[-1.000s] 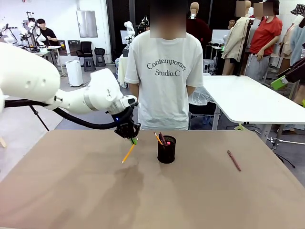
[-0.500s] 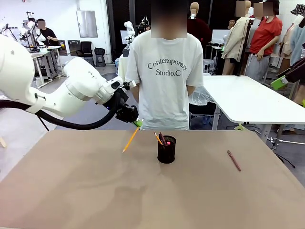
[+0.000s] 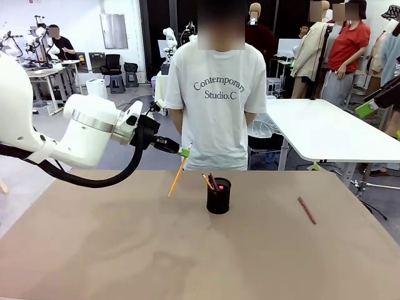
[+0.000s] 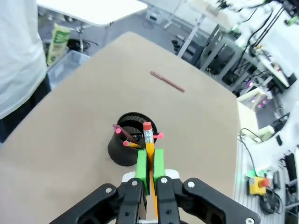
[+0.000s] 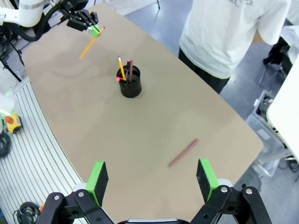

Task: Place the pens into the pen holder.
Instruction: Pick up a writing instrument from the table and place it into the Pen holder.

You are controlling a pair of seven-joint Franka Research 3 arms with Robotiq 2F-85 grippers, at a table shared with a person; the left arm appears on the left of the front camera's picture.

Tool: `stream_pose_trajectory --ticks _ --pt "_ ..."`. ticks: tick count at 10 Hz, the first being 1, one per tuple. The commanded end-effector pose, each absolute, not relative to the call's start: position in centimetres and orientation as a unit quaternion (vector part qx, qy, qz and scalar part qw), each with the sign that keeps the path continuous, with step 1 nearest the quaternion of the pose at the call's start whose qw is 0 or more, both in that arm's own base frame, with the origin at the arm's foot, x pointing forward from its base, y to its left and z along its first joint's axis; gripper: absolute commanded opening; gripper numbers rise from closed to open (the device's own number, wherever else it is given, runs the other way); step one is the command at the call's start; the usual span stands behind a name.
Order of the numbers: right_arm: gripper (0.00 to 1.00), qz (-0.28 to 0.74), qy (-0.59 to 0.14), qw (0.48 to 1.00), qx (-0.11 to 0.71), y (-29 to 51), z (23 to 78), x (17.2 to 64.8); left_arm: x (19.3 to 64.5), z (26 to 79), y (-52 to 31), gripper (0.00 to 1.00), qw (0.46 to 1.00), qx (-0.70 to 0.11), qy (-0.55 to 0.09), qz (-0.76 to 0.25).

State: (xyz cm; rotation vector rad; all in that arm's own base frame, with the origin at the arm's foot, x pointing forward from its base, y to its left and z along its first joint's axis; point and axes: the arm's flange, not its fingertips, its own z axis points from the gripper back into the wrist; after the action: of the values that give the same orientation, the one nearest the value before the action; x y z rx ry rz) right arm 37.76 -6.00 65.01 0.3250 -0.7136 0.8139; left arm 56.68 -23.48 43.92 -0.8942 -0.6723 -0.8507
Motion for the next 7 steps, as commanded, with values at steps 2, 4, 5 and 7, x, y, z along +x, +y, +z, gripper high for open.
stream_pose_trajectory --ticks 2,4,5,7 --pt "1.00 0.387 -0.340 0.843 0.155 -6.0 65.1 37.7 56.8 45.2 -24.2 0.00 0.769 -0.403 -0.312 -0.387" --pt "1.00 0.387 -0.340 0.843 0.155 -6.0 65.1 37.7 56.7 44.5 -24.1 0.00 0.764 -0.406 -0.313 -0.392" --pt "1.00 0.387 -0.340 0.843 0.155 -6.0 65.1 37.7 56.5 45.1 -23.7 0.00 0.715 -0.472 -0.346 -0.384" --pt "1.00 0.387 -0.340 0.843 0.155 -6.0 65.1 37.7 56.9 46.1 -24.0 0.00 0.612 -0.583 -0.380 -0.376"
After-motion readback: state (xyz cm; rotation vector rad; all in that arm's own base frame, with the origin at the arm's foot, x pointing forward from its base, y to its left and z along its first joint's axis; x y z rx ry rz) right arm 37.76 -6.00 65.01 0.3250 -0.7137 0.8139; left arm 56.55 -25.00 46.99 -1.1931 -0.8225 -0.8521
